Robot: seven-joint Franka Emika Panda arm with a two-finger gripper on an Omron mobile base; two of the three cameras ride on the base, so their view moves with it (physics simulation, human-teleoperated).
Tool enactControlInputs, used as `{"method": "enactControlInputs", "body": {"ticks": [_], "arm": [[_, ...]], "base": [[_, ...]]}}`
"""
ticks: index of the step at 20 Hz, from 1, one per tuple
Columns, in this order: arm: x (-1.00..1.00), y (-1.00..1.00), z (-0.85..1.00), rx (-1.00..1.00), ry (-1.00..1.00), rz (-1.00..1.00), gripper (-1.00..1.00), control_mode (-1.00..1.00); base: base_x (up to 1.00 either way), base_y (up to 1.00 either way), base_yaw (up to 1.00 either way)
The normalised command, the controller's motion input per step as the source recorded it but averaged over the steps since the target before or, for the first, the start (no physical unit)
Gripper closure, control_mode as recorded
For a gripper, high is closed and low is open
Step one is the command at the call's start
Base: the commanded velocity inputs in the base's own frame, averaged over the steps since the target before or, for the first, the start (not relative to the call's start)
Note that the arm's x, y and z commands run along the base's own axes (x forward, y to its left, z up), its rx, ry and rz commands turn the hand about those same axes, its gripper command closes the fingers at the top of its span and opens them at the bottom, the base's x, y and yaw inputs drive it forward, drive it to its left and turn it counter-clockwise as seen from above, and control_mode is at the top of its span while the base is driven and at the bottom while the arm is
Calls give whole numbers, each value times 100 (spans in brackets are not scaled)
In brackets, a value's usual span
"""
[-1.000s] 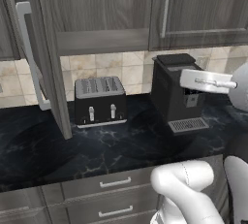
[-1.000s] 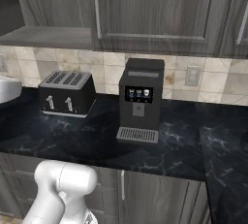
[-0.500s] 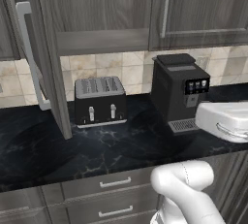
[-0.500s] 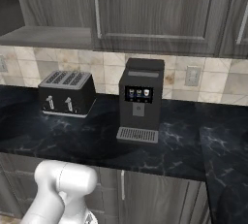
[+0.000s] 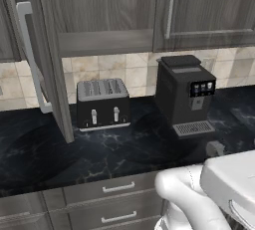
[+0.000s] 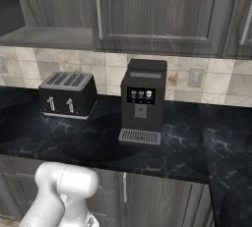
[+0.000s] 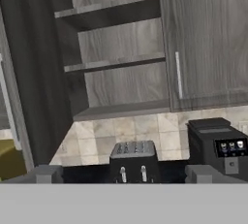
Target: Open the cabinet. Pick the soap dispenser and place it next to the sink. Then close the cabinet.
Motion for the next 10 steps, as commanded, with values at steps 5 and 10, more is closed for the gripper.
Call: {"method": "enactControlInputs", "body": {"ticks": [5,10], "arm": [[-39,28,2,0,0,-3,-100,-100],[21,23,1,0,0,-8,-100,-100]], "base": [[0,0,0],[0,0,0]]}}
